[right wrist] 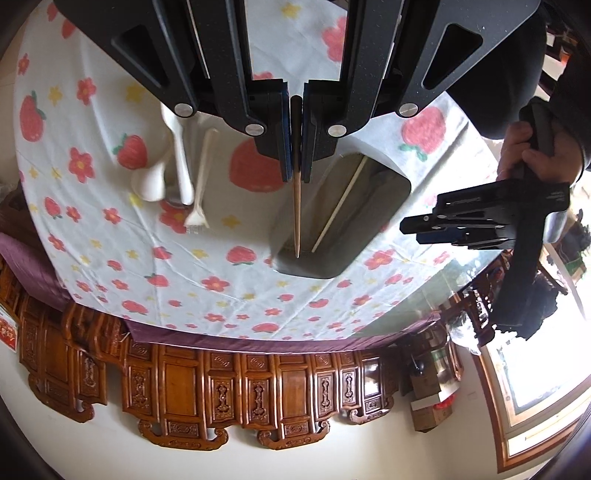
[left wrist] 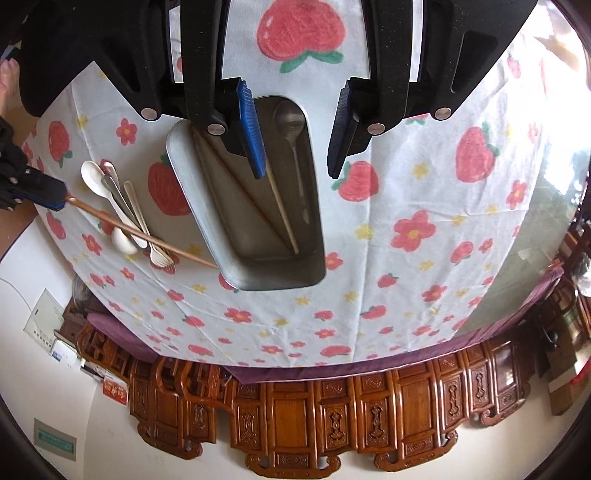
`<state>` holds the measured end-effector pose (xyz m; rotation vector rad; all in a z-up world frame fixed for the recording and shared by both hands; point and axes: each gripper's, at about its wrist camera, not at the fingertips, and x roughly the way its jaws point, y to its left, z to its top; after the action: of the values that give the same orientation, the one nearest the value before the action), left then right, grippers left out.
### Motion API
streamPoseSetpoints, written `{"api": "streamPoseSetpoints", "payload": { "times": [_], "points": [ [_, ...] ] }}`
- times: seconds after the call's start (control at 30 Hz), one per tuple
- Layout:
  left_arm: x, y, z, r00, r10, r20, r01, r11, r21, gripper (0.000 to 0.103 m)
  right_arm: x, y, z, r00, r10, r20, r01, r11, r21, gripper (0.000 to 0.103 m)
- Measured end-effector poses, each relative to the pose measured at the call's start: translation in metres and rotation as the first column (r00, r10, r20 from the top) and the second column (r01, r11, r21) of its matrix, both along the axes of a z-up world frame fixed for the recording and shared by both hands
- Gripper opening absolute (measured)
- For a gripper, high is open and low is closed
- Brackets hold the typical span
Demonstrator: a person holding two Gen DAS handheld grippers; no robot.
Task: Organize utensils
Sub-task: 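Lower the chopstick into the metal tray with the right tool and open it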
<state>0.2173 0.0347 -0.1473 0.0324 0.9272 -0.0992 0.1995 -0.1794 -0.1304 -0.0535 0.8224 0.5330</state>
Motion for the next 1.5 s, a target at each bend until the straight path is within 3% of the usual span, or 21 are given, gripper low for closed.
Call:
{"api": "streamPoseSetpoints", "payload": {
  "times": [0.6, 1.03, 1.5],
  "points": [
    [-0.019, 0.038, 0.030, 0.997, 0.043, 0.060, -0.041, 0.999, -0.022, 0.033, 0.050, 0.082, -0.036, 0.998, 0.005, -0.062, -0.010, 0.996, -0.085, 0.006],
    [-0.026, 0.047, 0.038, 0.994, 0.056, 0.088, -0.054, 0.998, -0.029, 0.035, 0.063, 0.097, -0.053, 0.996, -0.018, -0.088, 0.009, 0.995, -0.098, 0.006],
    [-0.027, 0.048, 0.039, 0.995, 0.056, 0.087, -0.054, 0.998, -0.026, 0.035, 0.053, 0.109, -0.068, 0.991, 0.025, -0.131, -0.037, 0.995, -0.095, 0.008]
  ]
}}
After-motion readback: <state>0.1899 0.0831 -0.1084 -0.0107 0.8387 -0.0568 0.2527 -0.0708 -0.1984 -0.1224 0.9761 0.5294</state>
